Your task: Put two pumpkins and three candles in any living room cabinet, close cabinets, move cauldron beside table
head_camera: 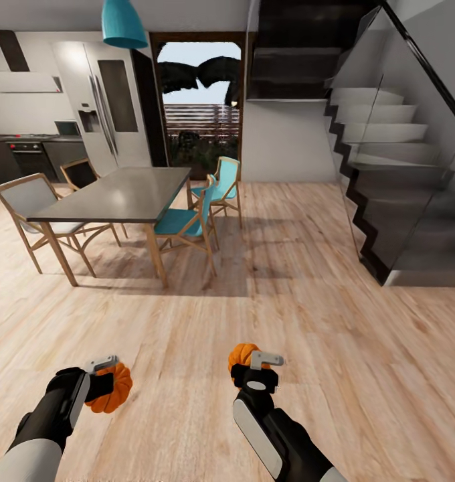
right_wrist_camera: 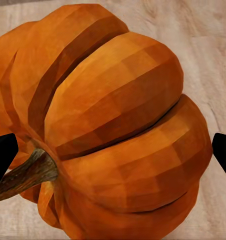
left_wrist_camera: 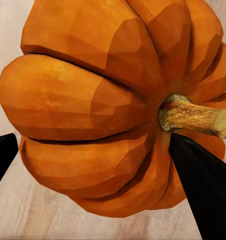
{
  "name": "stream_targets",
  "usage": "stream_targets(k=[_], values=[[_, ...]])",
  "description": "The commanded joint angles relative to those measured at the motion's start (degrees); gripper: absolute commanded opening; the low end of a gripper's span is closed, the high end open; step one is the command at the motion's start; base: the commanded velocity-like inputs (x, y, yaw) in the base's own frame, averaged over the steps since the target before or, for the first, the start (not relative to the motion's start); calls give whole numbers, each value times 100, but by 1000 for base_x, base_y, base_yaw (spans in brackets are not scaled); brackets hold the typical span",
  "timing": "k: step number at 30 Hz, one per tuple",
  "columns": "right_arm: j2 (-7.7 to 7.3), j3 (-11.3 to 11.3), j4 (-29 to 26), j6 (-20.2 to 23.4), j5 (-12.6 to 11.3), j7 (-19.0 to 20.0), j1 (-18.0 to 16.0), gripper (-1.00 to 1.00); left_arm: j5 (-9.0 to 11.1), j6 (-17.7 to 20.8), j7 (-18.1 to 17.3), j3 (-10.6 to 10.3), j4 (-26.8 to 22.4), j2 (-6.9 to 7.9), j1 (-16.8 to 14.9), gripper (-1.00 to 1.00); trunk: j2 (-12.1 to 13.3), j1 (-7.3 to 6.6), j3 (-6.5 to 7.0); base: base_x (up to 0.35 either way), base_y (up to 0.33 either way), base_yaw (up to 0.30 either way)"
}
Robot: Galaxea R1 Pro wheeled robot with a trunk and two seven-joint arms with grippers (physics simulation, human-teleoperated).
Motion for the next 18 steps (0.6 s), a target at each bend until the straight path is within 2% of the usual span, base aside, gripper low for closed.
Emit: stream_targets(k=[1,18], values=[[0,1,-3,-2,17,-1,-1,-100,-8,-1,14,-2,1,0,-1,-100,0,0,1,0,0,291],[0,-4,10,-2,23,-2,-1,-100,-8,8,14,-1,1,-11,-1,-100,0,0,1,0,0,291]])
